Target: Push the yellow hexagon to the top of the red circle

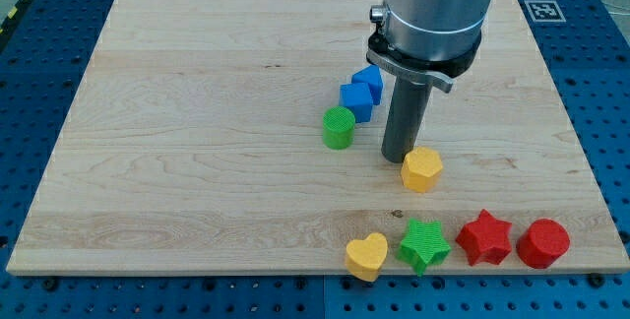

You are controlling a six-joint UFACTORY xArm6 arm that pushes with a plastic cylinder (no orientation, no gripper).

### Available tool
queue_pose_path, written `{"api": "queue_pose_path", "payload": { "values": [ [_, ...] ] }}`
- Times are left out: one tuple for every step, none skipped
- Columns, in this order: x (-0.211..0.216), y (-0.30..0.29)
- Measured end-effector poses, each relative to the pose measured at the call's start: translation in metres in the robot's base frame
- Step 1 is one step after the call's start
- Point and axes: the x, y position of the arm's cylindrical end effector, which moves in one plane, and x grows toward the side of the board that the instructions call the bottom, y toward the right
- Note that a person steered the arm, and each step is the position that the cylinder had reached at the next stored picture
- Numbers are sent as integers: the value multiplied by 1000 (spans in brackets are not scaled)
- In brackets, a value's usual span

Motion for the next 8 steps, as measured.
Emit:
{"api": "queue_pose_path", "payload": {
  "values": [
    [0,-14],
    [9,-15],
    [30,2],
    [34,14],
    [26,32],
    [14,48],
    [11,69],
    [8,96]
  ]
}}
